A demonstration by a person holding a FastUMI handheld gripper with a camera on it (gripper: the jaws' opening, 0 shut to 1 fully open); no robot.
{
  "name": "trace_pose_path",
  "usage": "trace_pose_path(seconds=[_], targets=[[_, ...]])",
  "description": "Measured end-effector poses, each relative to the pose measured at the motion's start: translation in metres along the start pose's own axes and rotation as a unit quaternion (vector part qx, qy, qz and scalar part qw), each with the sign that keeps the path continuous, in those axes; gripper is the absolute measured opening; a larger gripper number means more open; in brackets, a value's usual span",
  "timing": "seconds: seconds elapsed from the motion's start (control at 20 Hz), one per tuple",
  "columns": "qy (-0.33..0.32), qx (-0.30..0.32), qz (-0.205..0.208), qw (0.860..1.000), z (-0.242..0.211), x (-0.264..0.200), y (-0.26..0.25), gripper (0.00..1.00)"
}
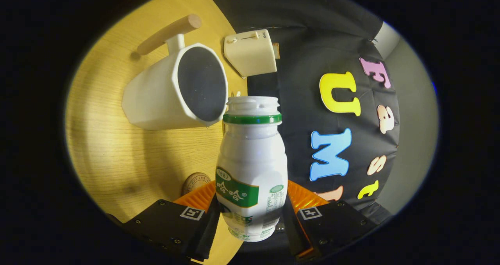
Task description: Take the bottle from table, then pour the juice into the cup, finally place the bottle on the coaster
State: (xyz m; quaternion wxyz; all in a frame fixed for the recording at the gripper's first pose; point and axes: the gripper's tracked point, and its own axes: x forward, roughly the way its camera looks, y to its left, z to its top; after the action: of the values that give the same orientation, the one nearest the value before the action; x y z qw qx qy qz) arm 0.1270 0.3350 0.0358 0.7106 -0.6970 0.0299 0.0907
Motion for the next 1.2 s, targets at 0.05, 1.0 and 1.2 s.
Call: trace_pose_path(seconds=[0.05,1.0,1.2], targets=[[0.000,-0.009,-0.003,1.000,0.000,0.001,-0.001,0.73],[0.020,-0.085,-0.009,0.996,-0.004,0.005,-0.014,0.73],[0.024,-0.093,-0.012,0.995,-0.006,0.004,-0.019,0.73]])
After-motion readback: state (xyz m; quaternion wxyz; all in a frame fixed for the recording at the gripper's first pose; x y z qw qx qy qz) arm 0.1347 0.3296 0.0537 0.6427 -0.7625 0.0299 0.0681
